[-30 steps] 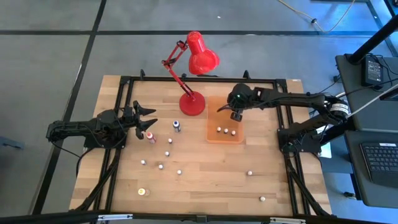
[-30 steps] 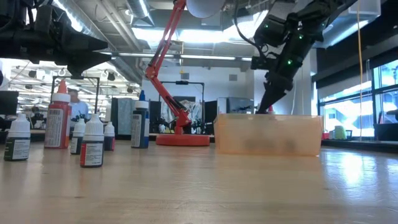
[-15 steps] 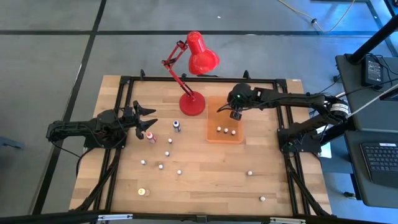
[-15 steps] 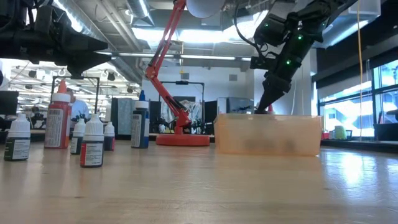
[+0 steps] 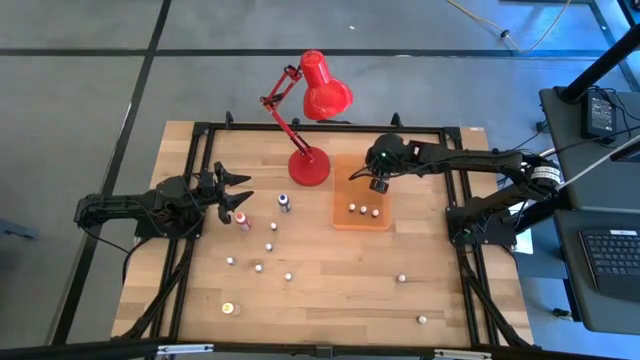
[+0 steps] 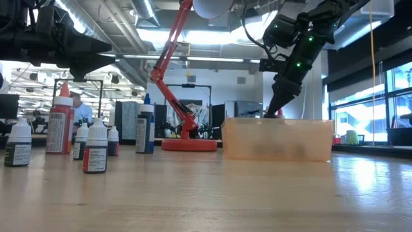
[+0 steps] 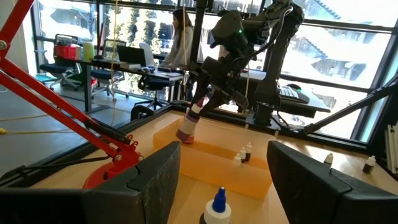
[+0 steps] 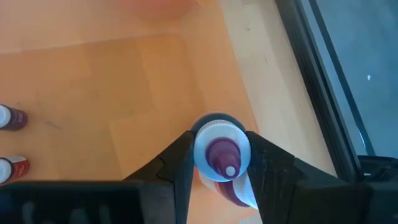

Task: Pick & Place food coloring
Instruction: Put the large purple food coloring bottle into the orange bin, then put the right small blue food coloring bottle into the orange bin

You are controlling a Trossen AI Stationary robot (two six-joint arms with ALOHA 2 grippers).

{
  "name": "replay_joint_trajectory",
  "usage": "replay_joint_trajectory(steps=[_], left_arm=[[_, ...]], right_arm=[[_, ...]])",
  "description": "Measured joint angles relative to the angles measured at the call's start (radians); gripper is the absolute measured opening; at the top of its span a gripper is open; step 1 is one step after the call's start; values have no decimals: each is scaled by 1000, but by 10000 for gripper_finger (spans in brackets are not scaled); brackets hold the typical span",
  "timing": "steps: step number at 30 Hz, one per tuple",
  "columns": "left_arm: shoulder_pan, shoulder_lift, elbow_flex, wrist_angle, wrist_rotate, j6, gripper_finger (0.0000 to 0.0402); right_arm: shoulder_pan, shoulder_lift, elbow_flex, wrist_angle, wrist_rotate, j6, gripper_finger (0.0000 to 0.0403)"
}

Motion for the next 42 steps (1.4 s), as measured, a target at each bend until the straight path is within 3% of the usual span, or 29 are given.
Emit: replay_joint_trajectory(steps=[18,27,34,37,42], left_arm=[[0,0,0,0,0,0,235],[0,0,0,0,0,0,235],[0,0,0,0,0,-1,235],[0,0,0,0,0,-1,235],[0,0,0,0,0,0,235]], right_arm=[[0,0,0,-20,-44,72,137],[0,0,0,-20,-38,73,196],[0,0,0,0,131,74,212],[0,-8,0,8,154,73,211],[28,-47,49,-9,-7,75,210]])
